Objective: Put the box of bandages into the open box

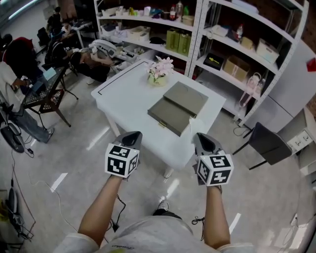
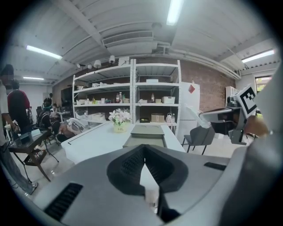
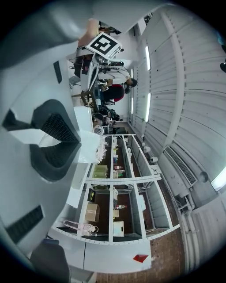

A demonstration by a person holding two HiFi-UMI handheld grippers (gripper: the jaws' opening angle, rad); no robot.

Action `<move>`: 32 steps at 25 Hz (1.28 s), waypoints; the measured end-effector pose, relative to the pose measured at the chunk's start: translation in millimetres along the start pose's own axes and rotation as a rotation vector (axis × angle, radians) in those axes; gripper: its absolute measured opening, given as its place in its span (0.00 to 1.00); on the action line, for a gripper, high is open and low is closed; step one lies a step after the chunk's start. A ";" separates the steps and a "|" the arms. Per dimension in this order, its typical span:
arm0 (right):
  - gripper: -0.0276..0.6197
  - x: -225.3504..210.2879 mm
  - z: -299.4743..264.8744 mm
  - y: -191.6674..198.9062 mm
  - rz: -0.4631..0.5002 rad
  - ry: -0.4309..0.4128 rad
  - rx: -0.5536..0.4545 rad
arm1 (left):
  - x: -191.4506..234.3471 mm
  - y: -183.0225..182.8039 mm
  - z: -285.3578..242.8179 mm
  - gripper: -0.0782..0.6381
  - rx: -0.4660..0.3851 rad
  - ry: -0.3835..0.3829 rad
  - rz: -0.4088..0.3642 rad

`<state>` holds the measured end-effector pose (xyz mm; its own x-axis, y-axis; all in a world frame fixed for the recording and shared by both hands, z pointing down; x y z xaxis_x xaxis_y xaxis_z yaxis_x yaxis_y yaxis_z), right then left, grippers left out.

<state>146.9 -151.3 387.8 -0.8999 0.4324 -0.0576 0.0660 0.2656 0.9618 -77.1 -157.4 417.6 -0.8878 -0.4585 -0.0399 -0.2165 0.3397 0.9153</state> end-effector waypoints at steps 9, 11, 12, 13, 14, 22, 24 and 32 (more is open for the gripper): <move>0.05 -34.5 -23.3 -0.8 0.013 -0.036 0.019 | -9.5 -13.5 -39.2 0.11 0.013 -0.018 0.008; 0.05 -40.0 -28.5 -1.2 0.017 -0.046 0.020 | -11.0 -14.7 -45.7 0.11 0.017 -0.023 0.007; 0.05 -42.6 -30.4 -1.4 0.020 -0.051 0.020 | -11.8 -14.4 -48.3 0.11 0.020 -0.026 0.007; 0.05 -45.1 -32.0 -1.7 0.024 -0.055 0.020 | -12.6 -13.9 -50.8 0.11 0.023 -0.029 0.007; 0.05 -47.6 -33.4 -2.2 0.028 -0.059 0.019 | -13.2 -13.4 -52.9 0.11 0.026 -0.031 0.007; 0.05 -55.6 -55.2 -8.8 0.071 -0.084 0.032 | -3.6 -11.4 -63.5 0.11 0.032 -0.050 0.024; 0.05 -55.4 -62.5 -10.6 0.084 -0.090 0.040 | 1.7 -9.2 -66.4 0.11 0.035 -0.053 0.032; 0.05 -56.2 -100.0 -18.0 0.119 -0.077 0.070 | 32.5 -12.0 -94.1 0.11 0.031 -0.026 0.042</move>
<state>153.2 -266.5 400.5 -0.8485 0.5282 0.0333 0.2031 0.2669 0.9421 -65.2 -253.6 443.0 -0.9065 -0.4221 -0.0123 -0.1908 0.3834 0.9037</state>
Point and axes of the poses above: the fingertips, and each gripper's own axes: z backward along the fingers, x to its left, y out of its underside, the point moved 2 cm from there along z, backward along the fingers, and after that the axes turned 2 degrees about -z, right-handed, at the moved point
